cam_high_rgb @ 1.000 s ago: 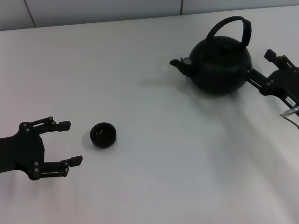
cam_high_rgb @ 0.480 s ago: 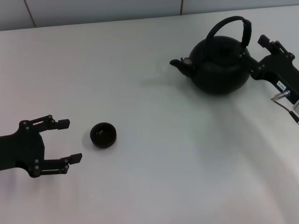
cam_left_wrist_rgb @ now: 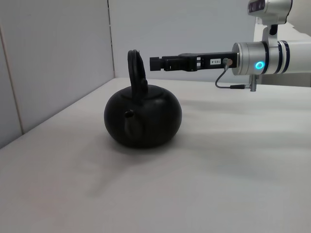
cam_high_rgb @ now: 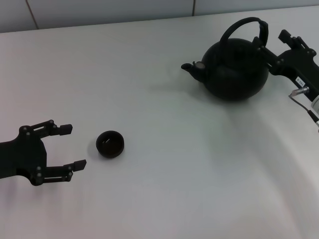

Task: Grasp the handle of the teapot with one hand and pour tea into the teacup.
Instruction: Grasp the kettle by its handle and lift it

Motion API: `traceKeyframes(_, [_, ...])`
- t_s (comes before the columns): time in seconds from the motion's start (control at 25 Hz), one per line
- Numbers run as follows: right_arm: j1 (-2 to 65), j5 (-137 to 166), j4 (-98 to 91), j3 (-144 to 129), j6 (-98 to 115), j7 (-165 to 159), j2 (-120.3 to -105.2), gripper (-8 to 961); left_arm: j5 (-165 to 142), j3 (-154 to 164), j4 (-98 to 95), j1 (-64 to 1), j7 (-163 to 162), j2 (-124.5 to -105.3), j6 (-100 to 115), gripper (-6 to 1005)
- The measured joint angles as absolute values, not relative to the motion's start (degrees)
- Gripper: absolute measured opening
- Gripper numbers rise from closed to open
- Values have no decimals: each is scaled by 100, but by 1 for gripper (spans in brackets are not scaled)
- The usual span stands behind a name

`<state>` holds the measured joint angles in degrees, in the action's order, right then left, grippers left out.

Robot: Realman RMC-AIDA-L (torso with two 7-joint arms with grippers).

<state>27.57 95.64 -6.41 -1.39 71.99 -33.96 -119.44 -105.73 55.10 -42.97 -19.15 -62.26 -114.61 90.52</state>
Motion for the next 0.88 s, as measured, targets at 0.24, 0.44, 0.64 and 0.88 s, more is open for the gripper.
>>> traceKeyframes(0.24, [2820, 9262, -642, -140, 6927, -3393, -11937, 825, -10573, 5534, -4302, -1926, -6229, -11458, 8997, 866])
traceKeyframes(0.44, [2958, 9033, -641, -143, 6629, -3392, -11934, 825, -10573, 5524, -4306, -1931, -6230, -11459, 8996, 866])
traceKeyframes(0.64, [3119, 8972, -635, -197, 6342, -3392, -11935, 825, -10573, 5521, -4307, -1934, -6231, -11456, 8995, 866])
traceKeyframes(0.88, [3266, 8969, -633, -208, 6208, -3392, -11935, 825, -10590, 5521, -4307, -1933, -6229, -11452, 8911, 866])
